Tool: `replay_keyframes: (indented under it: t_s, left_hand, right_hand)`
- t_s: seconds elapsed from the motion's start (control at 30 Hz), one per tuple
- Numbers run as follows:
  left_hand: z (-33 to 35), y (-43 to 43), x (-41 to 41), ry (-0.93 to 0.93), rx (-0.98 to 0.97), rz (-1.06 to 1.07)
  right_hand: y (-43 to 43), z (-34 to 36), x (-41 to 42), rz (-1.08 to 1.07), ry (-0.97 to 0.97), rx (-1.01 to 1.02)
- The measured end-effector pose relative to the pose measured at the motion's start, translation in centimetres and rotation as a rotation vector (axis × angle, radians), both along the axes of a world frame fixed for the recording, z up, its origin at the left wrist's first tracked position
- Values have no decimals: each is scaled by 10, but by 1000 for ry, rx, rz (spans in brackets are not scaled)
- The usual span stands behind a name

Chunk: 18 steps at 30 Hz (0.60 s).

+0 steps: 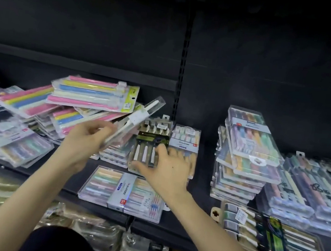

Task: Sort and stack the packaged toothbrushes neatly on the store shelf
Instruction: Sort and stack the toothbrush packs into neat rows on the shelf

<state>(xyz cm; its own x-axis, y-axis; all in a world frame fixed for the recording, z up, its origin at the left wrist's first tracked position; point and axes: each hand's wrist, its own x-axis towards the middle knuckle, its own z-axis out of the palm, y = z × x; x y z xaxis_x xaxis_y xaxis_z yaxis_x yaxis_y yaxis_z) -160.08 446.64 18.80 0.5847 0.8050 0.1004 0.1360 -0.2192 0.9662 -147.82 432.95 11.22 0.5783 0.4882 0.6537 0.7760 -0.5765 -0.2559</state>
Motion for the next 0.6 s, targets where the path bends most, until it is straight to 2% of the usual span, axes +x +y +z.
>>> replay_keyframes:
  t_s: [0.07, 0.17, 0.27, 0.4, 0.6]
  left_hand:
    - [-1, -5, -8, -80, -83, 11]
    - [-4, -11, -12, -141, -165, 13]
    - [-8, -15, -12, -170, -239, 17]
    - [-10, -17, -19, -210, -330, 45]
    - [-13, -16, -31, -286, -287, 16]
  right_hand:
    - [10, 8, -8, -63, 104, -62]
    - [28, 17, -15, -122, 340, -301]
    - [37, 23, -18, -165, 363, -410]
    - [36, 30, -23, -131, 425, -355]
    - [-4, 26, -19, -136, 436, -327]
